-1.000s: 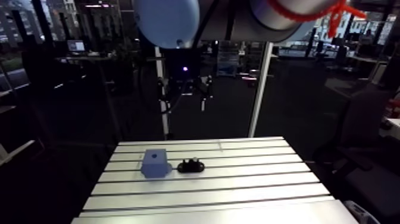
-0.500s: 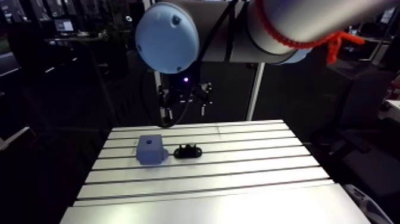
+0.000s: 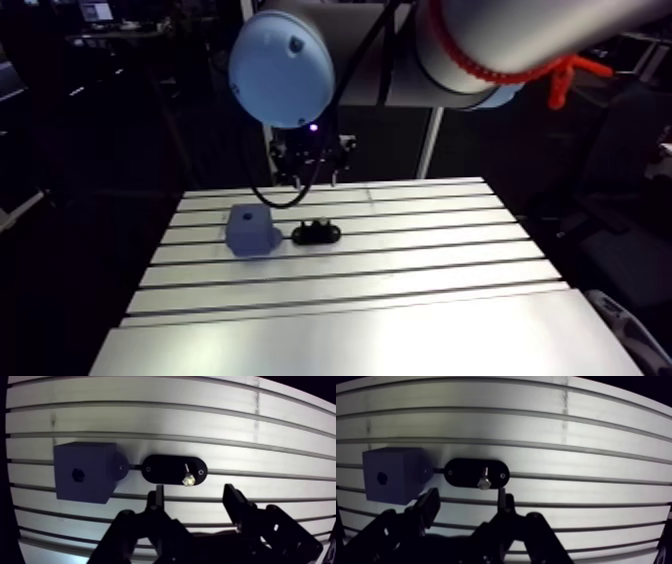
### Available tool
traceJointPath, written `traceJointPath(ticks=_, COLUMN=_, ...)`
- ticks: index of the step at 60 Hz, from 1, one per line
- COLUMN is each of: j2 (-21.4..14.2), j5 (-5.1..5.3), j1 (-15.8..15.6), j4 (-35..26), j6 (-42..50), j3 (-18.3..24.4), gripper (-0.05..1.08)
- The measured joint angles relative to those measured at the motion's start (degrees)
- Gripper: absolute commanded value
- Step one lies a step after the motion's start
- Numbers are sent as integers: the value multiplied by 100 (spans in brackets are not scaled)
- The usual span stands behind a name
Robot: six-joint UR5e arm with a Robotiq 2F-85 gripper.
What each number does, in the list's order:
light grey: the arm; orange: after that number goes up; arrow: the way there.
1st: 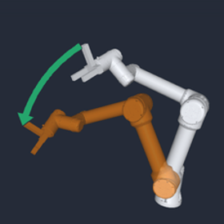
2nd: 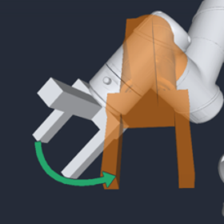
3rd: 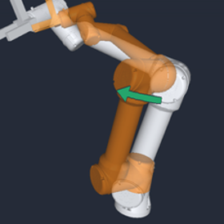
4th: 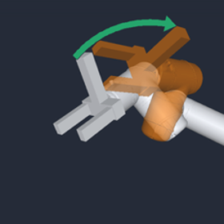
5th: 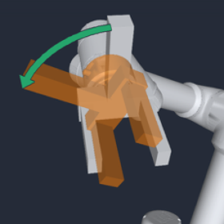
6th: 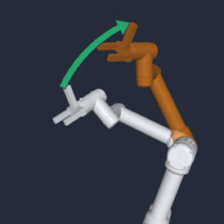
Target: Pick up the M10 bolt and insert it into the hex recess until seated.
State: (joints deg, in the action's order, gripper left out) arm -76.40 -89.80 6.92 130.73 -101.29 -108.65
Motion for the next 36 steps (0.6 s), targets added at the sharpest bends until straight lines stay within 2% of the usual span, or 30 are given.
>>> traceJointPath(ticks=36, j2=216, j5=-5, j1=20, j4=61, j6=-58, j3=-147, gripper=42)
